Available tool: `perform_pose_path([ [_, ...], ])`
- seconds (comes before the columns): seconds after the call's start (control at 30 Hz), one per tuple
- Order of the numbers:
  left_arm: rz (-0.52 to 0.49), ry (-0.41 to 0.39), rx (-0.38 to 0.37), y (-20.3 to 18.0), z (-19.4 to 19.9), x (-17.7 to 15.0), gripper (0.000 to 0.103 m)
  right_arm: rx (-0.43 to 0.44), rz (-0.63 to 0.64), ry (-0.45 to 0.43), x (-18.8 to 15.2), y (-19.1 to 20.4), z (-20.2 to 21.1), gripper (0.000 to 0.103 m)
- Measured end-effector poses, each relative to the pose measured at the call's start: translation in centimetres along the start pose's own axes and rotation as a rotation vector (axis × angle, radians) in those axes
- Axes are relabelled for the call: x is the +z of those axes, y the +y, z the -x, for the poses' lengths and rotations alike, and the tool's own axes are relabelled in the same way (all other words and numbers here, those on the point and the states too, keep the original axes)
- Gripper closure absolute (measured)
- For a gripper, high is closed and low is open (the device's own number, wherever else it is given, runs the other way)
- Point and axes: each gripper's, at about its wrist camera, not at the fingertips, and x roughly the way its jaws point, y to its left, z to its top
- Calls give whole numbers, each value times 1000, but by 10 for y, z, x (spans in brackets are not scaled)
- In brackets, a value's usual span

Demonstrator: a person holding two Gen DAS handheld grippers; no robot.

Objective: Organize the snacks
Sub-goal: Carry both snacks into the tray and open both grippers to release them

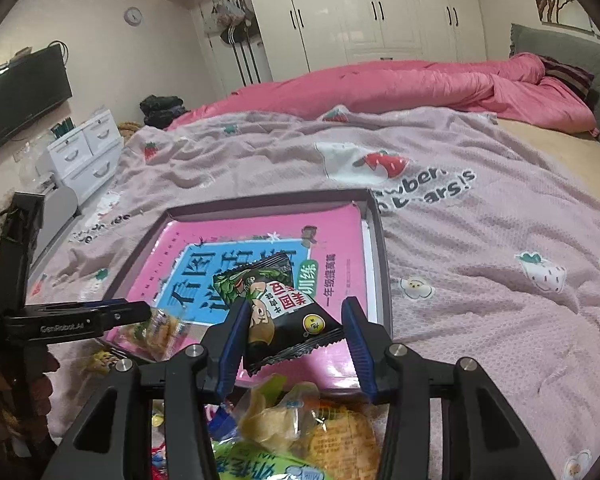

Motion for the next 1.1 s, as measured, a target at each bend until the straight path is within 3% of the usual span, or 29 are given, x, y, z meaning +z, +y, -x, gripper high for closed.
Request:
perform_pose_path([
  [0.57,-45,-13,37,-6,-2,-4,49,-88,-11,94,-7,-12,-32,55],
  [1.1,-59,-35,79,-2,-1,-3,49,-140,39,106,-10,-8,-33,55],
])
